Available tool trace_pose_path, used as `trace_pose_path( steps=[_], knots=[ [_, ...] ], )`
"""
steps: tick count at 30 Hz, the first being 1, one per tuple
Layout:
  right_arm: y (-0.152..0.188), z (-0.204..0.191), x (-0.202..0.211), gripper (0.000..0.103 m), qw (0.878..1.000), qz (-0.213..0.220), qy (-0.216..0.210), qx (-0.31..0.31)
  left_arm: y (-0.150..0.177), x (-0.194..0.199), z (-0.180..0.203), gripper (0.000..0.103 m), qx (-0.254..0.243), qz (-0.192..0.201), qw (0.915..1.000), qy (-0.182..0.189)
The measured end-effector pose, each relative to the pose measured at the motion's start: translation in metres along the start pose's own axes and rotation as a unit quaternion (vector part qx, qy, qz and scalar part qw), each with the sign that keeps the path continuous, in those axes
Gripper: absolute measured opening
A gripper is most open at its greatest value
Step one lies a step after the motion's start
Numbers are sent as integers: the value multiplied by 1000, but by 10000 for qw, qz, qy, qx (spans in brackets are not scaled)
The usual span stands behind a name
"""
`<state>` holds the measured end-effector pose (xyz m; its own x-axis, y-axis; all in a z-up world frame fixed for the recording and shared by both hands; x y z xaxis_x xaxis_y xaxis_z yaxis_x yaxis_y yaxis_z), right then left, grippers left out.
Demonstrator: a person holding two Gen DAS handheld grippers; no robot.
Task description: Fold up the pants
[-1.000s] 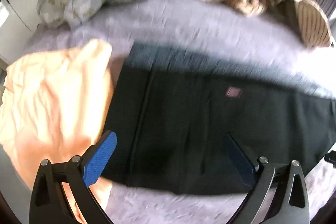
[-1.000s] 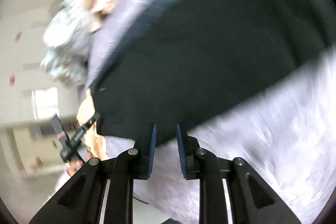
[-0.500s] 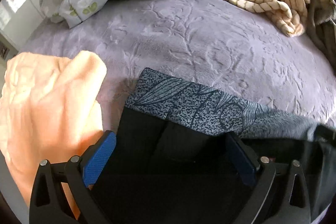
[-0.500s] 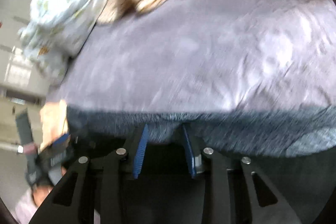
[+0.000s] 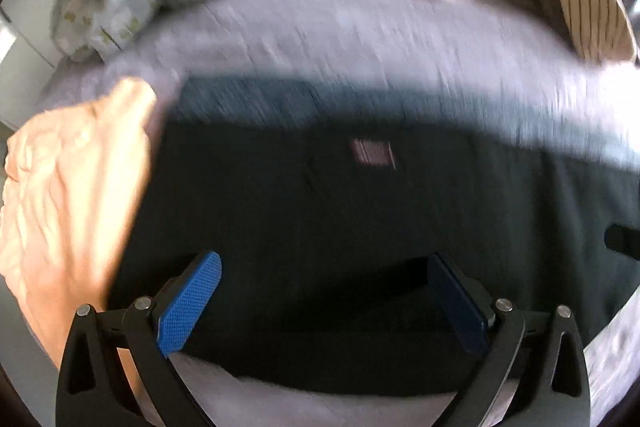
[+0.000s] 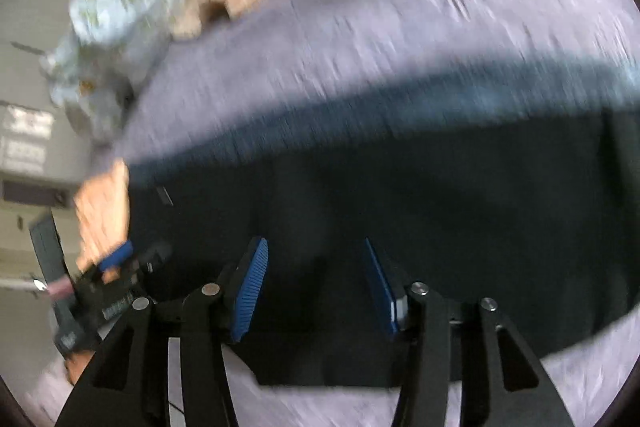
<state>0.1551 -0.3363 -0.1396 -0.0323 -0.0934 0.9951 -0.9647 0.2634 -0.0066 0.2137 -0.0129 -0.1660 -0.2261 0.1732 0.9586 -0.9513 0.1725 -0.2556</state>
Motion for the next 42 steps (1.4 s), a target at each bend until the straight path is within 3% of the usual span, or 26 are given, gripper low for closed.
trace_pose_path(
  steps=[2, 5, 16, 23, 28, 34, 38, 42],
  knots=[
    [20, 9, -12, 53, 9996, -259, 113, -89, 12, -4, 4, 103, -76, 201, 9997, -86],
    [40, 20, -7, 53, 9995, -218, -64, -205, 15, -3, 4, 103, -61, 306, 9995, -87],
    [76, 58, 51, 58, 9976, -277, -42, -627, 17, 15, 20, 103, -180, -96, 9998, -46],
    [107, 106, 88, 60, 9904, -113, -2, -1377, 40, 49, 71, 103, -914, -252, 9948, 375],
    [112, 148, 110, 60, 9840, 220, -114, -1765, 43, 63, 122, 103, -1367, -274, 9892, 450],
    [87, 245, 132, 60, 9700, 707, -148, -2320, 32, 57, 196, 103, -1529, -313, 9870, 382],
    [64, 343, 136, 60, 9483, 968, -299, -3007, 19, 42, 257, 103, -1375, -347, 9891, 405],
    [41, 414, 119, 60, 9327, 918, -383, -3467, 4, 15, 299, 103, -1116, -377, 9918, 490]
  ],
)
Point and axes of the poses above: each gripper's, at about its wrist camera, not at the fingertips, and x roughly against the way its jaws point, z to its right, y to its underside, the point moved 1 cm from there along -x, roughly the way its jaws point, and after that the axes turned 12 degrees about y, right-handed, at the moved point
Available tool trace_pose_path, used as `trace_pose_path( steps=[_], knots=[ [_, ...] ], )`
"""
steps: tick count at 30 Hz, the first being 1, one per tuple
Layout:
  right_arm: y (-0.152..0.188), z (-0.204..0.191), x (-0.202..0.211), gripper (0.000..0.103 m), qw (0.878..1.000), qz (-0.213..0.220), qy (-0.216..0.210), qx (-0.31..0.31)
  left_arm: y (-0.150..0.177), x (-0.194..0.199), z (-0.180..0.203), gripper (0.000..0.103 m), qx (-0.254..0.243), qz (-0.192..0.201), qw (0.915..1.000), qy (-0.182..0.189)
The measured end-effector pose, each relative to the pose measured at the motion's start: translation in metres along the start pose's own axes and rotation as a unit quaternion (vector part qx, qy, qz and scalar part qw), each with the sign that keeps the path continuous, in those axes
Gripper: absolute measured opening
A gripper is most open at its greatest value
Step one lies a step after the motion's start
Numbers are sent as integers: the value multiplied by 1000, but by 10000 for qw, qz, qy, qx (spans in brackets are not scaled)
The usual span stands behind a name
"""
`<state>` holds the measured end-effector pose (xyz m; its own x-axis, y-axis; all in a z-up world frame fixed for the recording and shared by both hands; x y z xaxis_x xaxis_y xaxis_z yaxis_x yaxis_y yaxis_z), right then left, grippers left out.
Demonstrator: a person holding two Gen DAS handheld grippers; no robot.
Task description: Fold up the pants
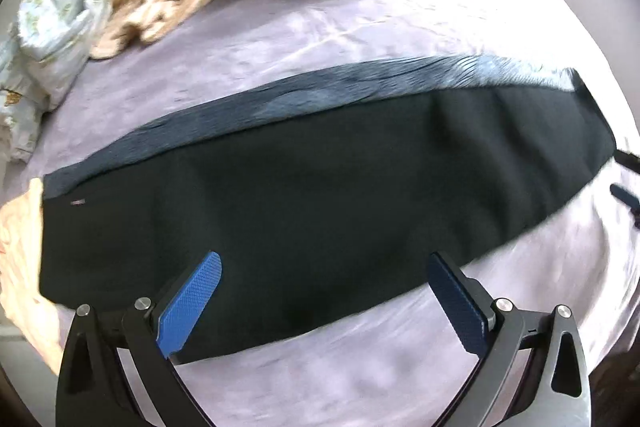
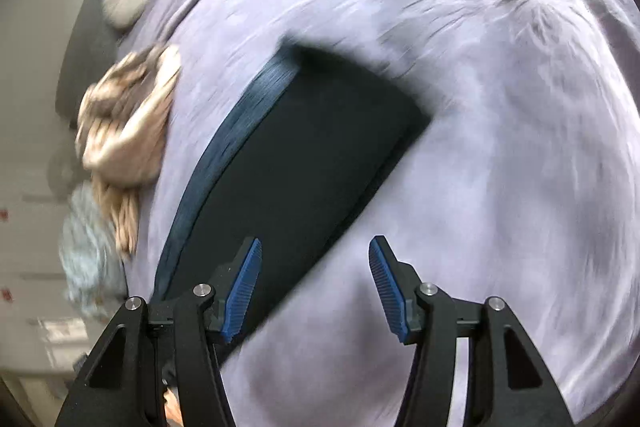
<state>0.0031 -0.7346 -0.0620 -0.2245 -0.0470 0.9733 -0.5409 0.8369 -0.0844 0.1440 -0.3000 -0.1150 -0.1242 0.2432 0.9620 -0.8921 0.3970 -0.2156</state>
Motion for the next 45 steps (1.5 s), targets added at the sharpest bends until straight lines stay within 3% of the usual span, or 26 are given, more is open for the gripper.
trace_pose_path(
  steps=[3, 6, 9, 13, 15, 16, 20, 26, 28, 32, 45],
  knots=[
    [-27, 22, -17, 54, 9991, -110, -190, -370, -14, -21, 24, 103, 243, -149, 9996, 11],
    [-42, 31, -29, 18, 9978, -259, -356, -493, -25, -30, 41, 103, 188, -185, 9996, -106],
    [-41, 31, -16, 15, 9972, -160, -598, -410, -31, -34, 54, 103, -61, -86, 9998, -152],
    [-43, 39, -24, 16, 9997, -183, -111, -138, -31, -66, 55, 103, -219, -407, 9982, -389],
    [-46, 49, -36, 17, 9981, -415, -282, -348, -29, -71, 50, 103, -16, -447, 9984, -342],
    [-45, 54, -36, 23, 9974, -436, -370, -446, -30, -71, 48, 103, 59, -450, 9985, -304],
    [-43, 60, -29, 31, 9967, -457, -527, -418, -35, -69, 48, 103, -120, -521, 9981, -296],
    [-39, 54, -26, 51, 9958, -522, -703, -270, -70, -45, 59, 103, -305, 42, 9994, -130],
    [-38, 51, -25, 51, 9952, -509, -807, -219, -86, -51, 59, 103, -246, 160, 9994, -183],
    [-38, 49, -34, 51, 9933, -555, -962, -325, -94, -86, 52, 103, 141, -193, 9992, -305],
    [-42, 42, -59, 52, 9886, -501, -1382, -313, -81, -81, 55, 103, 50, -155, 9994, -307]
  ],
)
Point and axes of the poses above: each gripper's, at about its wrist camera, not at the fingertips, and x roughly against the way its jaws point, z to its right, y to its underside, the point moved 1 cm from there along -x, roughly the way its jaws point, and after that the axes turned 12 degrees about y, right-handed, at the moved point
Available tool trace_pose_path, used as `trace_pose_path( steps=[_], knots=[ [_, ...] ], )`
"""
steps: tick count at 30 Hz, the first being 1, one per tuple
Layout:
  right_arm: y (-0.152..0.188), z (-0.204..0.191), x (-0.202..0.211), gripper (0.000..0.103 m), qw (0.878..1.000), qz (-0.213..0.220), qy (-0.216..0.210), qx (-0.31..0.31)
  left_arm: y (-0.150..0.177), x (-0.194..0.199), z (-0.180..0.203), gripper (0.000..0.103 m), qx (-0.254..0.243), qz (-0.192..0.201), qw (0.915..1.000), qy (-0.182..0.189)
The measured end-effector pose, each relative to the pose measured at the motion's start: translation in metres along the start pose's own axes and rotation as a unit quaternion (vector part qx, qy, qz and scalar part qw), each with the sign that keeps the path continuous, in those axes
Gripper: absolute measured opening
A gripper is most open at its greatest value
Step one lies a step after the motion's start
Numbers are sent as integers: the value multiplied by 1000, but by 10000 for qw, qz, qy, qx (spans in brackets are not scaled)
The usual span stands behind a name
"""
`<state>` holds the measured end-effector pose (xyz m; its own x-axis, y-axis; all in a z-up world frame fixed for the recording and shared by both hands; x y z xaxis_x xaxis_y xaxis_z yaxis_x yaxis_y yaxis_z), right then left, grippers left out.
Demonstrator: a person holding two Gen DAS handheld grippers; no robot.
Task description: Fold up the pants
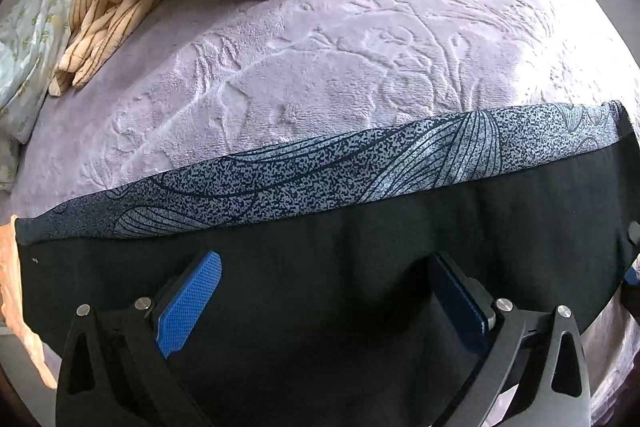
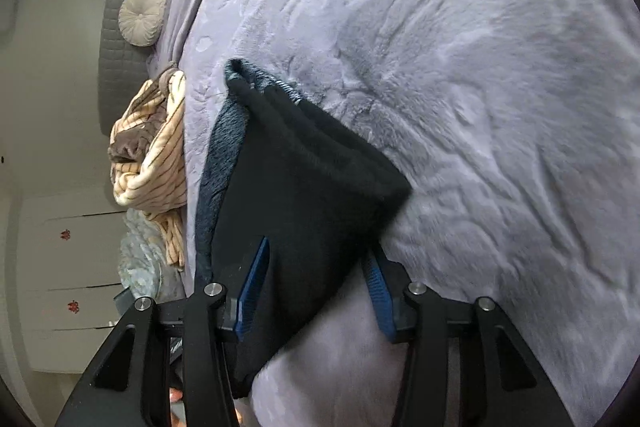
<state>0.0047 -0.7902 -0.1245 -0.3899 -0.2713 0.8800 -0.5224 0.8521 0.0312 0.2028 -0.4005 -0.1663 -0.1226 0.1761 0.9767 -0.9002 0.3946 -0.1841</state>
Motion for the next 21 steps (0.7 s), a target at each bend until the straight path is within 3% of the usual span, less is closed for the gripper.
trace_pose_path(
  steps=[5, 6, 7, 15, 21],
  knots=[
    [-5, -6, -6, 50, 9979, -2, -609, -203, -3, -4, -5, 103, -14, 11, 10000, -4],
    [-5, -9, -5, 35, 9968, -13, -772, -201, -4, -4, -5, 103, -18, 7, 10000, -9],
    [-4, -12, -3, 13, 9967, -6, -796, -139, -5, -4, -7, 103, -25, 0, 10000, -15],
    [1, -38, 13, 13, 9953, 82, -941, 199, 1, 20, 7, 103, -366, 83, 9993, 11],
    [-1, -35, 11, 13, 9959, 70, -894, 126, 4, 26, 13, 103, -358, 78, 9993, 80]
  ],
)
Point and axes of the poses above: each gripper's, at about its wrist camera, not at the fingertips, and x roughly against the way its jaws point, z to its right, y to its underside, the point moved 1 cm from there along -x, roughly the way its jaws point, and after that the axes turned 12 degrees about y, right-handed, at the moved point
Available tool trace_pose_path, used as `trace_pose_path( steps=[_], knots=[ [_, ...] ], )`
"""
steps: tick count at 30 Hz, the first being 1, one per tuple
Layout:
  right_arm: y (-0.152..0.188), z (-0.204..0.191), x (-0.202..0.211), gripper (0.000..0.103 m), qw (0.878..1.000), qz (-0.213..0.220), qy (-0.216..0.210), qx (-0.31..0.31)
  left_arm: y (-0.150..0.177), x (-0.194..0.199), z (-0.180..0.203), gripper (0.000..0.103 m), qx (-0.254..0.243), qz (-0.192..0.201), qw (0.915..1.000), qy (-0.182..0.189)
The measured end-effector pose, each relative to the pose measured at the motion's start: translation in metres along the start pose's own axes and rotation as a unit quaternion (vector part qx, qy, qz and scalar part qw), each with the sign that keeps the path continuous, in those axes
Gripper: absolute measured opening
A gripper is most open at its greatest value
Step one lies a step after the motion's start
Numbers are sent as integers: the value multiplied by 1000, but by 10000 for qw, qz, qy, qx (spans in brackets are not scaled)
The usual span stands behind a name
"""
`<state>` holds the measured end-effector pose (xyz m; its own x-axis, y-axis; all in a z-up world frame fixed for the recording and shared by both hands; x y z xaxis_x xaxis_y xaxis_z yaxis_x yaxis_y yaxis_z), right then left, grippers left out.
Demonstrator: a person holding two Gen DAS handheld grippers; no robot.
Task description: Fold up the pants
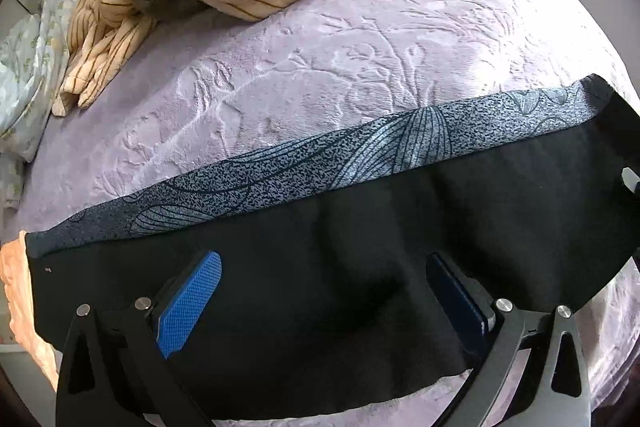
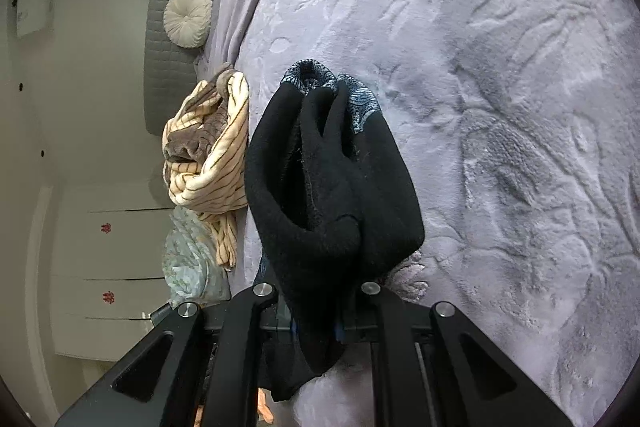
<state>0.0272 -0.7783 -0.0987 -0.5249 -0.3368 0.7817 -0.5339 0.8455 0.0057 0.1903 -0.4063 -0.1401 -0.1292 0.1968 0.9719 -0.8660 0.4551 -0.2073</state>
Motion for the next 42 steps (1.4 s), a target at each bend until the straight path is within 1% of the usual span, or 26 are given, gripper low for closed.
trace_pose_path(
  steps=[4, 8, 10, 12, 14, 15, 16, 17, 18, 19, 20, 23, 25, 28, 31, 34, 37, 38, 39, 42],
  knots=[
    [1, 4, 5, 13, 10000, 9, -19, 32, 3, 1, 8, 103, -31, 21, 10000, 34],
    [2, -2, 7, 13, 9999, 18, -43, 114, 6, 8, 17, 103, -57, 68, 9999, 89],
    [2, -6, 9, 13, 9999, 22, -77, 153, 6, 14, 19, 103, -65, 145, 9998, 153],
    [2, -11, 10, 13, 9997, 32, -118, 203, 8, 21, 25, 103, -99, 303, 9992, 242],
    [4, -17, 12, 13, 9994, 52, -160, 309, 15, 13, 35, 103, -199, 412, 9984, 333],
    [5, -20, 13, 13, 9992, 65, -174, 355, 18, 4, 37, 103, -244, 332, 9986, 328],
    [5, -22, 13, 13, 9991, 73, -182, 380, 24, -19, 42, 103, -247, 15, 9992, 306],
    [5, -25, 13, 13, 9989, 79, -181, 416, 28, -35, 41, 103, -114, -141, 9993, 320],
    [8, -30, 8, 13, 9985, -37, -59, 548, 30, -41, 40, 103, -12, -150, 9994, 307],
    [10, -34, 6, 13, 9978, -36, 17, 663, 30, -42, 42, 103, 14, -117, 9997, 233],
    [13, -39, 5, 13, 9968, -11, 61, 800, 29, -41, 43, 103, -14, -116, 9997, 221],
    [15, -51, 10, 13, 9955, 42, -23, 945, 25, -31, 40, 103, -62, -98, 9993, 358],
    [16, -59, 13, 13, 9944, 66, 0, 1052, 25, -23, 33, 103, 14, -106, 9994, 334],
    [22, -78, 18, 13, 9911, 118, 118, 1323, 24, -5, 18, 103, 173, 60, 9989, 433],
    [38, -106, 23, 13, 9840, 182, 291, 1746, 27, 16, 0, 103, 170, 297, 9981, 510],
    [62, -142, 25, 13, 9719, 267, 470, 2292, 33, 36, -29, 103, 172, 473, 9971, 568],
    [99, -182, 15, 14, 9539, 322, 719, 2897, 45, 52, -69, 103, 211, 602, 9965, 537],
    [118, -198, 5, 14, 9470, 304, 834, 3088, 52, 59, -85, 103, 238, 627, 9965, 491],
    [131, -207, -4, 14, 9429, 279, 898, 3196, 59, 66, -103, 103, 276, 632, 9966, 445],
    [183, -235, -52, 17, 9226, 124, 1225, 3656, 78, 82, -153, 103, 370, 665, 9967, 265]
  ],
)
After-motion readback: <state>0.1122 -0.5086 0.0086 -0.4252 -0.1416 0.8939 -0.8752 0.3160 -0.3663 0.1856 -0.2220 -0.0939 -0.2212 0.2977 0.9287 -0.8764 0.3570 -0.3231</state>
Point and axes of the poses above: each gripper's, at about its wrist camera, not at the fingertips, and x roughly against the way its jaws point, z to its right, y to its underside, the point moved 1 cm from there along -x, roughly the way its jaws point, and after that the axes turned 12 degrees about y, right-handed, at the moved point
